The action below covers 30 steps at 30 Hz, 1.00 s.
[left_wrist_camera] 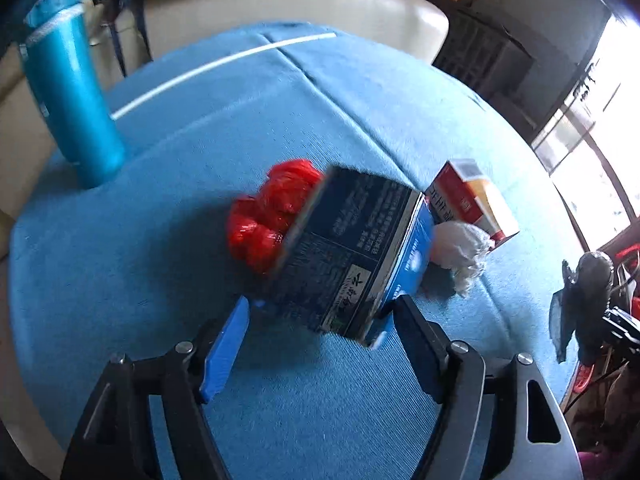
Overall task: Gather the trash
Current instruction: 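Grasp the blue printed box with the left tool while the right tool holds the black bag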
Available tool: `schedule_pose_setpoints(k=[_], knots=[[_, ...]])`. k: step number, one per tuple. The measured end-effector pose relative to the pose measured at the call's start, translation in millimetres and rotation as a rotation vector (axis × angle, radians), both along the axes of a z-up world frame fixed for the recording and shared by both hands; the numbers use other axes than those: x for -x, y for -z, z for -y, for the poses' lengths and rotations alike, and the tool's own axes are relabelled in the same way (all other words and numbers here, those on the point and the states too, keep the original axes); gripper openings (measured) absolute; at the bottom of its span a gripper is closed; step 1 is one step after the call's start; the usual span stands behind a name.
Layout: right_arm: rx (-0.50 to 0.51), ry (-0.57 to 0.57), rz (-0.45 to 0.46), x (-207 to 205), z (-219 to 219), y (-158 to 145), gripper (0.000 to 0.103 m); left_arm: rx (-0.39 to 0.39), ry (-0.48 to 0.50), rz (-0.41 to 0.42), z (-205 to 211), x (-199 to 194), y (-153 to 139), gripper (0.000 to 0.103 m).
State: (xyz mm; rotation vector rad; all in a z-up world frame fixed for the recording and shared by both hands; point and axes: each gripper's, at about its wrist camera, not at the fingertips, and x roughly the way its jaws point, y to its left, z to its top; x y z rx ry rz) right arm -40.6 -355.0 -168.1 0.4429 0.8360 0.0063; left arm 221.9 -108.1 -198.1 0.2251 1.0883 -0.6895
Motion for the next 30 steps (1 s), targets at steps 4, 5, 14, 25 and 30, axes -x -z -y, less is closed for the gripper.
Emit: schedule_pose_setpoints(k=[4, 5, 14, 25, 30], knots=[[0.001, 0.001, -0.002, -1, 0, 0, 0.04, -0.002, 0.036, 0.009, 12, 1, 5, 0.077], [0.001, 0.0, -0.003, -2, 0, 0, 0.04, -0.001, 0.037, 0.012, 14, 3, 6, 0.077], [-0.012, 0.007, -0.001, -3, 0, 3, 0.04, 0.012, 0.087, 0.115, 33, 39, -4, 0.077], [-0.024, 0.026, 0.014, 8, 9, 0, 0.04, 0.026, 0.007, -0.005, 49, 16, 4, 0.077], [-0.031, 0.034, 0.018, 8, 11, 1, 0.04, 0.095, -0.051, -0.049, 49, 7, 1, 0.077]])
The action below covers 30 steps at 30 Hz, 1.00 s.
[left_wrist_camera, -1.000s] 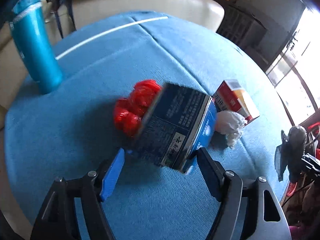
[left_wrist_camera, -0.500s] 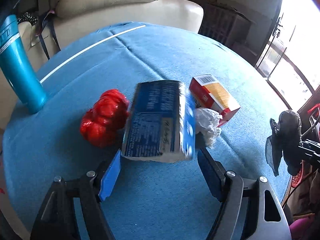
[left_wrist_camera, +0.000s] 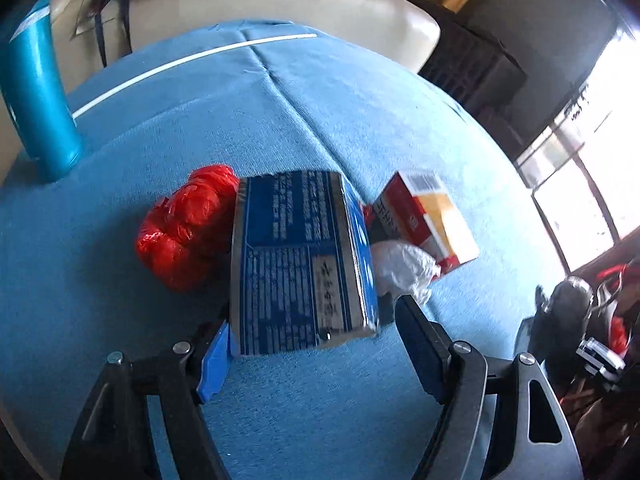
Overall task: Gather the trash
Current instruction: 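Grasp the blue printed box with the left tool while the right tool holds the black bag, then lift the blue box and black bag and turn toward the red basket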
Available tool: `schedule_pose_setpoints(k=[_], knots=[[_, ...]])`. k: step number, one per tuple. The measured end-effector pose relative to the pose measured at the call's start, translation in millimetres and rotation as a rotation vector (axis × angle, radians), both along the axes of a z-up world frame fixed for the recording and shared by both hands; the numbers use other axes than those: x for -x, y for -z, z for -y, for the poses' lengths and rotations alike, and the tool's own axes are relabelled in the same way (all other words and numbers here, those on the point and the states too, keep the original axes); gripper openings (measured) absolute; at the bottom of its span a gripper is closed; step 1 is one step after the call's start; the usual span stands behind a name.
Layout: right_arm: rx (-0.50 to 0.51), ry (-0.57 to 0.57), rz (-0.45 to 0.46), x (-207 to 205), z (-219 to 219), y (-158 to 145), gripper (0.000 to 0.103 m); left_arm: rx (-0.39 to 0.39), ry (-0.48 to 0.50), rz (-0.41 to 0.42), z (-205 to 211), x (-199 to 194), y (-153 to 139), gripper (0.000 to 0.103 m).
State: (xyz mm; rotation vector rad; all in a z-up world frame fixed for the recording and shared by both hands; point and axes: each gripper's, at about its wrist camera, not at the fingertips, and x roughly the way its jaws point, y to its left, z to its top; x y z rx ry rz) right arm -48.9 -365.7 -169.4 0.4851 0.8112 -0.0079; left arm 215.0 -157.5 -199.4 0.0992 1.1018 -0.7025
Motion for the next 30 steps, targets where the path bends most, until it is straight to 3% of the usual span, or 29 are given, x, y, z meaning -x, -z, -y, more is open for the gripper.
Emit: schedule_pose_setpoints(k=[5, 7, 15, 21, 30], knots=[[-0.007, 0.005, 0.006, 1, 1, 2, 0.04, 0.029, -0.089, -0.035, 0, -13, 6, 0.076], [-0.011, 0.008, 0.009, 3, 2, 2, 0.04, 0.036, -0.11, -0.047, 1, -15, 10, 0.058], [-0.007, 0.023, 0.041, 12, 5, -8, 0.04, 0.052, -0.149, 0.038, -11, 21, -4, 0.058], [-0.004, 0.033, 0.091, 26, 8, -21, 0.04, 0.016, -0.168, 0.207, -9, 76, -41, 0.058], [0.028, 0.03, 0.172, 58, 6, -47, 0.04, -0.114, -0.175, 0.487, 14, 168, -98, 0.058]])
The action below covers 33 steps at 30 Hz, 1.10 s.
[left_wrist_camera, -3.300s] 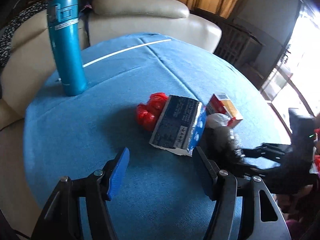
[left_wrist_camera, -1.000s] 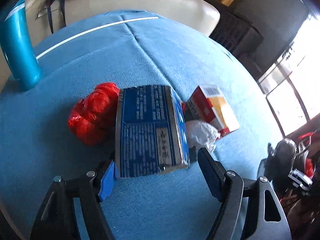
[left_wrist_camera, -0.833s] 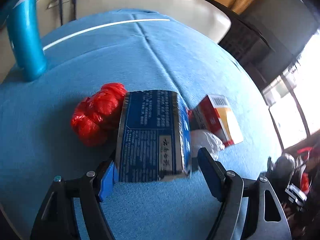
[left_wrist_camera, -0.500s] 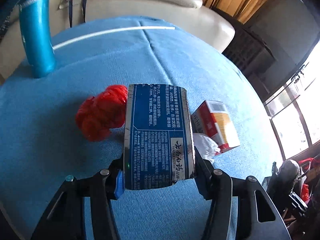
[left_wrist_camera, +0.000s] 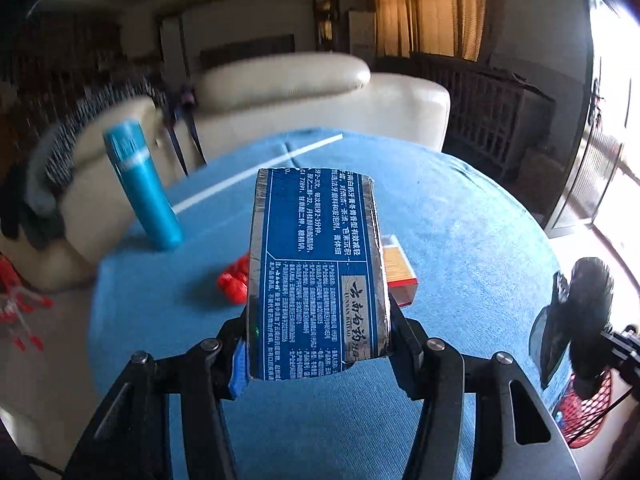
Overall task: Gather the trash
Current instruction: 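Lift the blue box and black bag and turn toward the red basket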
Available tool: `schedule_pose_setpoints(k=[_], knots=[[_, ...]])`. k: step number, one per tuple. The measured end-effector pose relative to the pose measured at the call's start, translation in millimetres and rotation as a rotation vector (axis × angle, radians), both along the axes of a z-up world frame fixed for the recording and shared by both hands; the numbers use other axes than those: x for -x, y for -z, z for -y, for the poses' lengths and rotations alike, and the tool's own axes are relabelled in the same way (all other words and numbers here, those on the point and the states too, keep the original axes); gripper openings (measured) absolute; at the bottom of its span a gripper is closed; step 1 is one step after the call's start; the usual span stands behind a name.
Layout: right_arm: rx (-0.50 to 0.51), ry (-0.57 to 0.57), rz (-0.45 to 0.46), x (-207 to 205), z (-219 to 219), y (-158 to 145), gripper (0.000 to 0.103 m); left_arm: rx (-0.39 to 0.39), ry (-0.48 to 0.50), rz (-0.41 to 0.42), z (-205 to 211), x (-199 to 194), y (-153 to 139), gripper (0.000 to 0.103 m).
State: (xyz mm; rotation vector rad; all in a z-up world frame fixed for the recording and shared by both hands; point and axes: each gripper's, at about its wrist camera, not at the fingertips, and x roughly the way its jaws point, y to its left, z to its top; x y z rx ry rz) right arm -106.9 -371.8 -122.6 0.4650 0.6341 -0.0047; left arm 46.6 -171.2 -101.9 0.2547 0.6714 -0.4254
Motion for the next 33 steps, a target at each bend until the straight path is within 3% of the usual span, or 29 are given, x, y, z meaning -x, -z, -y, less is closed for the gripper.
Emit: schedule_pose_setpoints(k=[5, 12, 33], knots=[[0.028, 0.01, 0.053, 26, 0, -18, 0.04, -0.053, 0.013, 0.117, 16, 45, -21, 0.058], [0.069, 0.039, 0.115, 63, 8, -39, 0.04, -0.072, 0.052, 0.219, 37, 91, -42, 0.058], [0.184, 0.151, 0.209, 138, 39, -62, 0.04, -0.108, 0.175, 0.329, 101, 140, -62, 0.058]])
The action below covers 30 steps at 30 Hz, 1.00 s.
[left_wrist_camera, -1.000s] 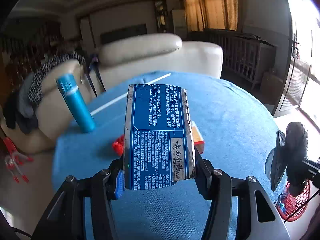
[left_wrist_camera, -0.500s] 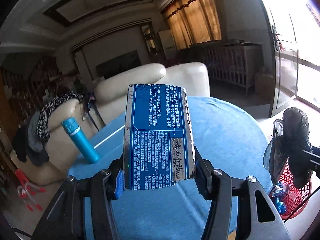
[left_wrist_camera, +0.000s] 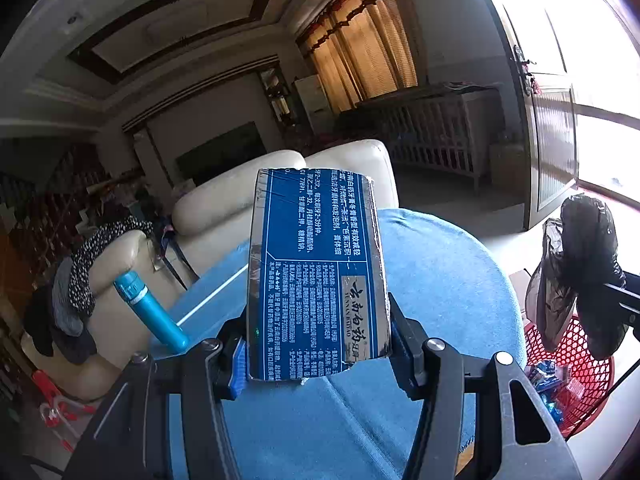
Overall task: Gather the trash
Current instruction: 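Lift the blue box and black bag and turn toward the red basket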
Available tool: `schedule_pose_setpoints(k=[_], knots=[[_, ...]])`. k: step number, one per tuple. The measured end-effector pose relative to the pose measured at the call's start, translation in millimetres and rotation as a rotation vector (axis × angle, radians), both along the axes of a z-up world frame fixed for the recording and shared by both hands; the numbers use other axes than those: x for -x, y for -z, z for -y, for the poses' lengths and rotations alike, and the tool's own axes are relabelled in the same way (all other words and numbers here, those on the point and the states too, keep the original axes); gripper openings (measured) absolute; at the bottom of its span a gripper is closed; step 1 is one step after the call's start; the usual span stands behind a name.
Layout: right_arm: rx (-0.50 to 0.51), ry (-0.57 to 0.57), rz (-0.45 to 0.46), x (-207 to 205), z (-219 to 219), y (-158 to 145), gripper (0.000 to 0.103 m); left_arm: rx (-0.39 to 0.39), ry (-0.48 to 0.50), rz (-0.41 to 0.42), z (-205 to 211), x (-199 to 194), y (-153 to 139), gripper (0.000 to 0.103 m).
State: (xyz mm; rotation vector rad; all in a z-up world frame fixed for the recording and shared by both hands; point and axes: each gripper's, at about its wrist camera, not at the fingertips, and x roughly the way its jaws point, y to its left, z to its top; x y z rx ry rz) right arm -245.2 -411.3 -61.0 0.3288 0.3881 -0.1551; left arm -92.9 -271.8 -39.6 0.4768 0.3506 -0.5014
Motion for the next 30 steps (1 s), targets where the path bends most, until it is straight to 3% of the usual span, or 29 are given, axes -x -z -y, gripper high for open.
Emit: schedule_pose_setpoints(k=[30], knots=[[0.018, 0.021, 0.04, 13, -4, -2, 0.04, -0.002, 0.044, -0.021, 2, 4, 3, 0.058]])
